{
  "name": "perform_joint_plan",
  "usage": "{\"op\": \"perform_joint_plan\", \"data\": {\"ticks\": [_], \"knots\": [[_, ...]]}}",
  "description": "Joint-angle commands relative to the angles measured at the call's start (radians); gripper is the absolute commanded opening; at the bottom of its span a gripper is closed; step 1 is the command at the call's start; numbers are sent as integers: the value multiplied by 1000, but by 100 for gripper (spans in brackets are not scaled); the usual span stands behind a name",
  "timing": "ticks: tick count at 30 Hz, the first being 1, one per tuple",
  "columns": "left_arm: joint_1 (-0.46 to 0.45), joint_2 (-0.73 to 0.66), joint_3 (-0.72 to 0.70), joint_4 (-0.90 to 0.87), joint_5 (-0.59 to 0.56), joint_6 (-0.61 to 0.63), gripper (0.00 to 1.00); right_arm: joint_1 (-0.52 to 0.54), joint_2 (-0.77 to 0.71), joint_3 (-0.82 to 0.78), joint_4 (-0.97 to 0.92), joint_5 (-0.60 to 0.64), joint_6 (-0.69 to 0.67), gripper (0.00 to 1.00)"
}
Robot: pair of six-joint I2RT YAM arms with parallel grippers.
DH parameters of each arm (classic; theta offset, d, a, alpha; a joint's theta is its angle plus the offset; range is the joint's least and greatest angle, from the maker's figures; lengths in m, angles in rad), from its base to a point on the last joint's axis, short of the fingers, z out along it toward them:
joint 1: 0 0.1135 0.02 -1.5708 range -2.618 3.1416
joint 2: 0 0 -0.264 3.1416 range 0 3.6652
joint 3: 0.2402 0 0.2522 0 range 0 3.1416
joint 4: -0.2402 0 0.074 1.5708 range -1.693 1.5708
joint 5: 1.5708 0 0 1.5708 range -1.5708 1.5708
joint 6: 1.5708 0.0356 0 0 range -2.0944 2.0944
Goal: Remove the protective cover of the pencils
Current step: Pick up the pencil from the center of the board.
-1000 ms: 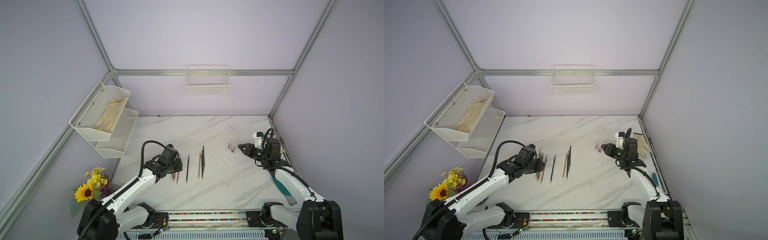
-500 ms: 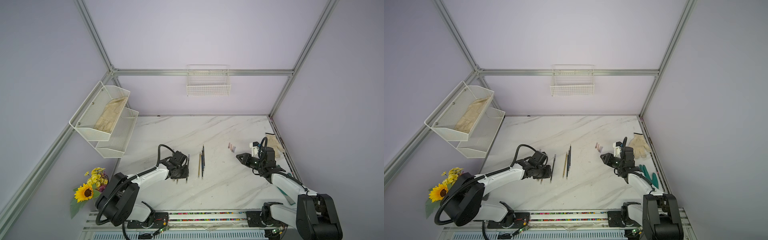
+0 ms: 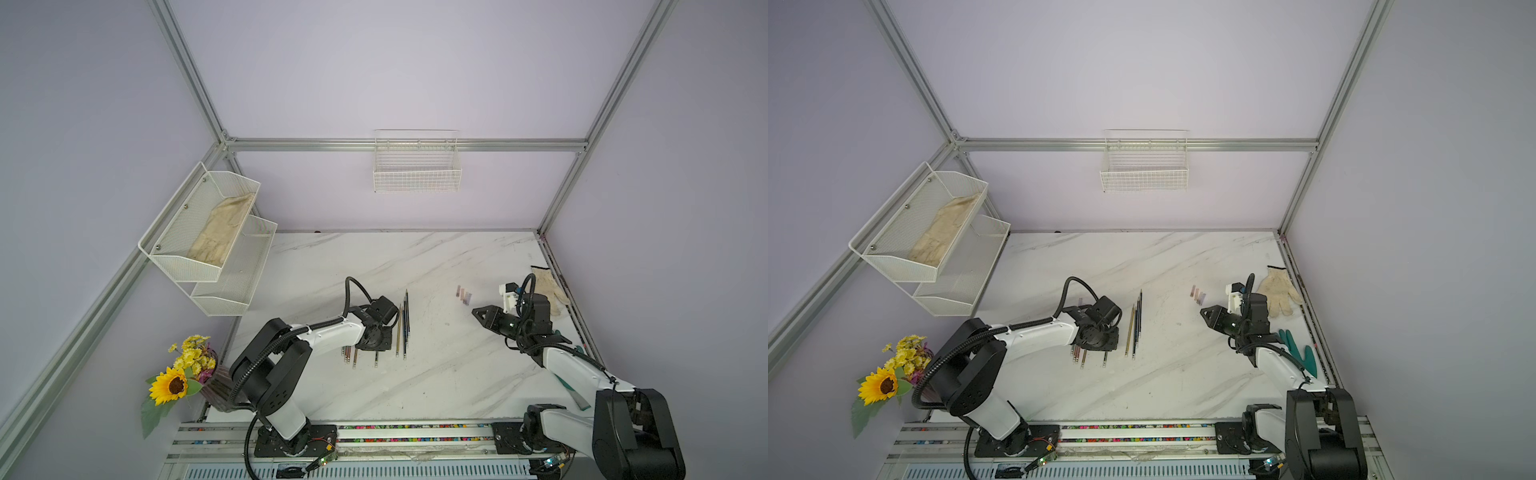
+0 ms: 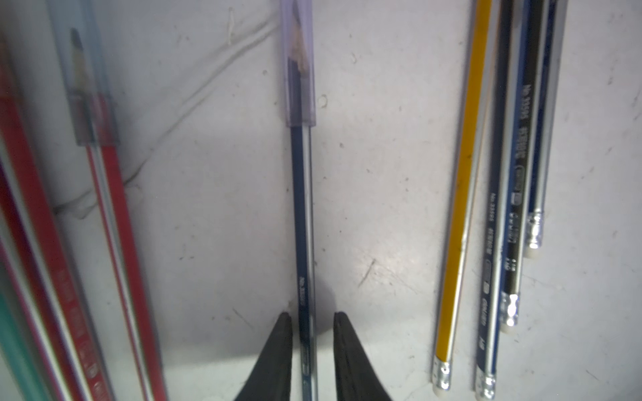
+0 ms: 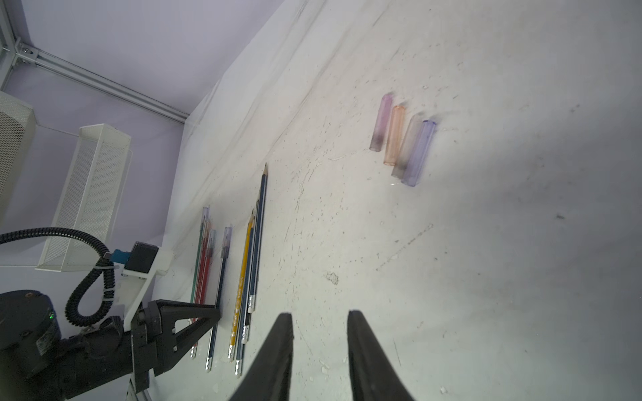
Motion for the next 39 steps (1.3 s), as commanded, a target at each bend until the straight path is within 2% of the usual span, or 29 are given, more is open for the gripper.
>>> {"op": "perform_joint_plan", "data": {"ticks": [1, 4, 17, 24, 28, 34, 39], "knots": [[-4, 35, 36, -113, -39, 20, 21, 5, -5, 20, 30, -19, -16, 31], [-12, 35, 35, -122, -31, 16, 17, 4, -5, 20, 36, -22, -13, 31], [-68, 74, 92, -282, -59, -23, 19, 5, 12, 4, 76, -61, 6, 31], [-69, 99, 142, -318, -8, -1, 19, 5, 12, 3, 84, -78, 13, 31], [-68, 121, 156, -315, 5, 8, 12, 5, -2, 0, 84, -78, 14, 31], [-66, 86, 130, -271, 46, 10, 8, 6, 15, 11, 84, -81, 15, 31], [-64, 31, 130, -279, 22, 21, 4, 5, 7, 7, 92, -50, 15, 31]]}}
